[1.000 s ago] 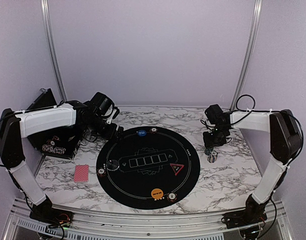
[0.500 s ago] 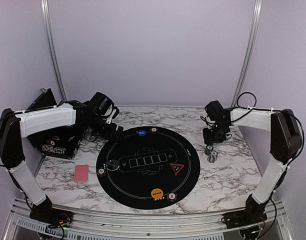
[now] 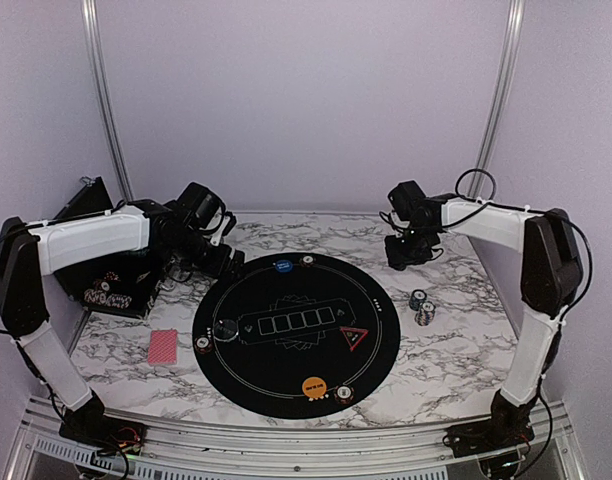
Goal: Distribute texas hold em gaming equipment
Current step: Pick up the pile of poker chips from the pile of poker chips, then place the poker chips pile in the small blind area.
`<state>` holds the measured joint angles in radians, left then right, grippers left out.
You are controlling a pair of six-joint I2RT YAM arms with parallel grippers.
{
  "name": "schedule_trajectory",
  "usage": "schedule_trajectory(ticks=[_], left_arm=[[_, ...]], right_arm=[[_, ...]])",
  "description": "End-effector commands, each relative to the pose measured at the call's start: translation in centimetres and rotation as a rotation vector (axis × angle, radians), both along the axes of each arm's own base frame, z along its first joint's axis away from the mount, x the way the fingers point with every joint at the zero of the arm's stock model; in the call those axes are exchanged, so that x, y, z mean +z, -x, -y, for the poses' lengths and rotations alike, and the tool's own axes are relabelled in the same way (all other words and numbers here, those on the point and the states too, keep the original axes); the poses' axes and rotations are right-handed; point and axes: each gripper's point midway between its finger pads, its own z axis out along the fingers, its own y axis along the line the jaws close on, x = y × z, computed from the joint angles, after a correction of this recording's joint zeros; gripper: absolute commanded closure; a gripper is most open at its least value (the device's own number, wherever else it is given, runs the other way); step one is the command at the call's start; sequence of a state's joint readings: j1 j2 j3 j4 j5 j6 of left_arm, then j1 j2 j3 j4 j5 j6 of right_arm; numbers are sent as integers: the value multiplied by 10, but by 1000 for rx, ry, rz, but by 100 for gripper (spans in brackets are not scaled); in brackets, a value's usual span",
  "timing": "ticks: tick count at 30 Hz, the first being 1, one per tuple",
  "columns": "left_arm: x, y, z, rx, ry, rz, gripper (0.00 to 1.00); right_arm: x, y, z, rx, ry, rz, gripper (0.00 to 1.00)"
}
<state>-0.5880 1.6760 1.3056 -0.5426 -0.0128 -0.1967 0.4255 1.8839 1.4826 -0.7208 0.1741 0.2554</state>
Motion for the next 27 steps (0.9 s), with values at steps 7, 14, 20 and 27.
schedule_trajectory(ticks=[7,14,20,27], left_arm=[[17,-4,-8,16,31,39,1],[15,-6,-12,28,29,34,1],[13,-8,-15,37,25,29,1],[12,-8,-14,32,45,15,1]], right_arm=[[-3,-34,-70,140,-13,26,76],[-22,-51,-114,296,-24,33,76],[-30,-62,-134,406,-35,46,76],[-41,-69,-145,533,7,53,76]])
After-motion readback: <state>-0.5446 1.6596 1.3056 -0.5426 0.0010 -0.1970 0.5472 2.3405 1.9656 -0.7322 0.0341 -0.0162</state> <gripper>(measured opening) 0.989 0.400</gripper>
